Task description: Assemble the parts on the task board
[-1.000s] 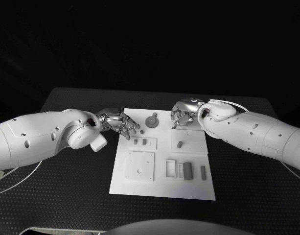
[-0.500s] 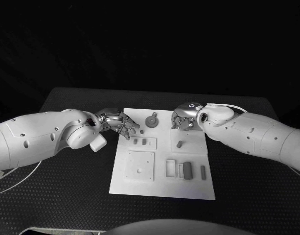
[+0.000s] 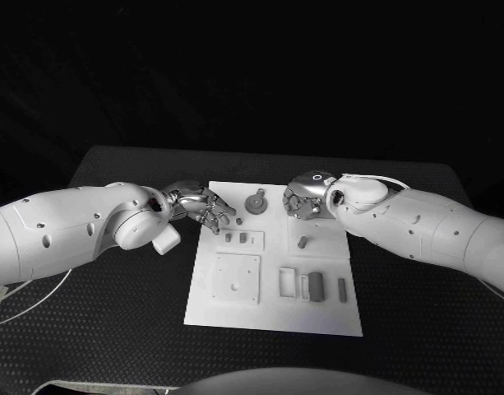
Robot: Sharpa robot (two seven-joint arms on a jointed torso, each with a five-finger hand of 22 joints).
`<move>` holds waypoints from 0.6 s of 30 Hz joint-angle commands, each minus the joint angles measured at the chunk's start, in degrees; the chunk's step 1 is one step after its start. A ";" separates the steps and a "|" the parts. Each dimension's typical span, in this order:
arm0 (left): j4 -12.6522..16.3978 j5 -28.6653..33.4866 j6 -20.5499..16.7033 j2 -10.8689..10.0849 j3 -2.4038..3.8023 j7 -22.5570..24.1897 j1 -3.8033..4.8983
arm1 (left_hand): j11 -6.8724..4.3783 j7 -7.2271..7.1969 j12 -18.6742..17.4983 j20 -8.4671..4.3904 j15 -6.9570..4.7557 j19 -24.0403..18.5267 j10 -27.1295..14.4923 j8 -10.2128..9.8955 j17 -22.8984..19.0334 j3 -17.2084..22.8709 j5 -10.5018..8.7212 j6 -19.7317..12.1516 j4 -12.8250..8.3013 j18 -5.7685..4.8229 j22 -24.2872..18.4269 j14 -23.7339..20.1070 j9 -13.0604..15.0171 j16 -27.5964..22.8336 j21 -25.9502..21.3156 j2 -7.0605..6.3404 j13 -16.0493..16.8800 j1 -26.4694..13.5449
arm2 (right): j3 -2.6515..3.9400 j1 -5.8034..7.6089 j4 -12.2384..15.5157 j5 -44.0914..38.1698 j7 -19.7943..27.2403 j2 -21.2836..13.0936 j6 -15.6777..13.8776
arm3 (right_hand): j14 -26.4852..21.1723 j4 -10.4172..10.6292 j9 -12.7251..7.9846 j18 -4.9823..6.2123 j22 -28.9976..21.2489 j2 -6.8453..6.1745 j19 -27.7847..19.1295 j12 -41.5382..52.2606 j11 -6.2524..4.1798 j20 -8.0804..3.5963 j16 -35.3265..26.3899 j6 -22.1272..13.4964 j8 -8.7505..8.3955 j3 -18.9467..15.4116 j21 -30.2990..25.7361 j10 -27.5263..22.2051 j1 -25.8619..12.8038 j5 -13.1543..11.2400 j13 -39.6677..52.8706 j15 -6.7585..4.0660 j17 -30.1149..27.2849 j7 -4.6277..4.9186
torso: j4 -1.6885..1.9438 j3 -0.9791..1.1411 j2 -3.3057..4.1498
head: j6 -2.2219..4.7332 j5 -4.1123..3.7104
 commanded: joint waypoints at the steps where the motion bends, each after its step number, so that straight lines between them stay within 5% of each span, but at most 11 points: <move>1: 0.07 -0.09 0.48 0.18 0.04 0.78 0.03 | 0.43 0.21 -0.11 -0.09 0.01 -0.03 -0.16 0.20 0.09 -0.17 -0.21 -0.08 -0.27 -0.49 0.09 0.46 -0.05 -0.21 0.09 -0.43 -0.09 -0.24 | -0.20 -0.15 -0.37 -0.86 0.19 0.37 0.26 | 0.01 0.01 -0.12 3.92 0.28 -0.57 -0.33 -0.34 0.21 0.24 -0.25 -1.20 -0.43 -0.36 -0.41 0.19 -0.35 -0.03 -0.08 0.22 -0.02 1.15 | 0.00 -0.01 0.02 | -0.06 0.09; 8: -0.07 -0.09 0.54 0.40 0.04 0.81 0.03 | 0.43 0.20 -0.11 -0.09 0.01 -0.02 -0.16 0.20 0.10 -0.17 -0.21 -0.09 -0.27 -0.49 0.09 0.46 -0.05 -0.22 0.09 -0.42 -0.09 -0.25 | -1.46 -0.38 -2.09 -1.63 -1.11 1.64 0.65 | -0.05 0.06 -0.22 3.92 0.25 -0.69 -0.35 -0.38 0.27 0.26 -0.31 -1.33 -0.53 -0.41 -0.50 0.09 -0.49 -0.04 -0.11 0.27 -0.02 1.21 | 0.01 -0.03 -0.02 | 0.00 0.07; 18: -0.07 -0.09 0.56 0.34 0.04 0.76 0.03 | 0.44 0.21 -0.12 -0.09 0.01 -0.03 -0.18 0.19 0.11 -0.17 -0.21 -0.11 -0.28 -0.49 0.09 0.47 -0.05 -0.23 0.09 -0.42 -0.09 -0.25 | -1.57 -0.45 -2.15 -3.83 -4.38 1.74 0.32 | -0.60 0.70 -0.80 3.92 0.04 -3.02 -0.58 -0.51 0.70 0.27 -0.64 -2.36 -1.19 -0.75 -1.17 -0.71 -1.83 -0.03 -0.14 0.64 0.03 1.65 | -0.02 -0.05 -0.05 | -0.06 0.05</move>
